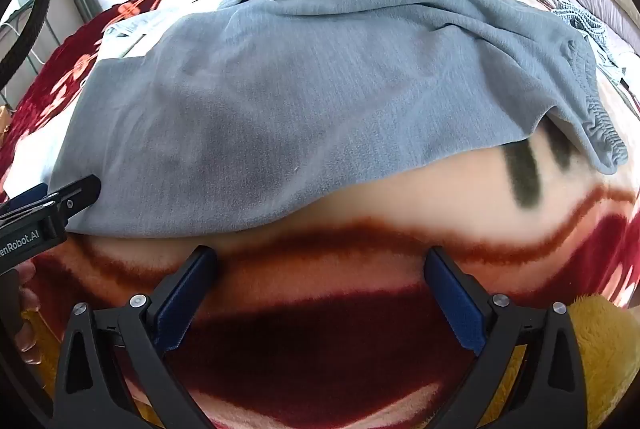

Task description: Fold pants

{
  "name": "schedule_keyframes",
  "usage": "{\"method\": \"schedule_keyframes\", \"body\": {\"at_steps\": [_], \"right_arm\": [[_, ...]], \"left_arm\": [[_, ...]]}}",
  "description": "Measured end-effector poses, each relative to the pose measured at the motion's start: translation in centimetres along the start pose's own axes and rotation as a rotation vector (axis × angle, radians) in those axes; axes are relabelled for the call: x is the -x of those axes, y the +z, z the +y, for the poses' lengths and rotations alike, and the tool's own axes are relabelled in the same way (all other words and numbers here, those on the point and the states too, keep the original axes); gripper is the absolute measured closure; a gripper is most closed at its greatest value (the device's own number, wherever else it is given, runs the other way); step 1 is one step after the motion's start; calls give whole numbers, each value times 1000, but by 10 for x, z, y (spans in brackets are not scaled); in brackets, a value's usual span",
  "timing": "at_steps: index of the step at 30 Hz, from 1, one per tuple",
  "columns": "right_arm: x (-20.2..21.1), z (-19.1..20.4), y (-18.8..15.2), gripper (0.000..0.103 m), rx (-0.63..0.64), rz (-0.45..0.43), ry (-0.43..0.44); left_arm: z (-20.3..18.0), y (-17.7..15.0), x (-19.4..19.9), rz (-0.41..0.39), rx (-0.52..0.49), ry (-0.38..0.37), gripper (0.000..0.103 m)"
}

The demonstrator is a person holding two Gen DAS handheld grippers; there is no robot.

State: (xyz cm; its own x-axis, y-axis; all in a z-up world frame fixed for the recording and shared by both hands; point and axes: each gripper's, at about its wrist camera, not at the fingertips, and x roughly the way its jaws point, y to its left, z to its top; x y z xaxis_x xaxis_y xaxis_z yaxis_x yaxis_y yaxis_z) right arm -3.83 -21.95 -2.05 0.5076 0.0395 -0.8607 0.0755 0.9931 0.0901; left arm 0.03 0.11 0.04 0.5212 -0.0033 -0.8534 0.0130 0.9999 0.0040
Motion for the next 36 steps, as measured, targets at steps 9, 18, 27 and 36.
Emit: {"method": "schedule_keyframes", "body": {"at_steps": [9,18,27,36], "right_arm": [[0,0,0,0,1,0,-1],[-1,1,-1,0,1,0,-2],[0,1,-1,0,2,-1,-3],[-1,1,-1,0,2,-1,-3]], "left_arm": [[0,3,0,-1,-12,18,0],[-1,0,0,-8,-15,21,0],[-1,1,0,-9,-15,20,0],[-1,1,0,-9,-14,20,0]]}}
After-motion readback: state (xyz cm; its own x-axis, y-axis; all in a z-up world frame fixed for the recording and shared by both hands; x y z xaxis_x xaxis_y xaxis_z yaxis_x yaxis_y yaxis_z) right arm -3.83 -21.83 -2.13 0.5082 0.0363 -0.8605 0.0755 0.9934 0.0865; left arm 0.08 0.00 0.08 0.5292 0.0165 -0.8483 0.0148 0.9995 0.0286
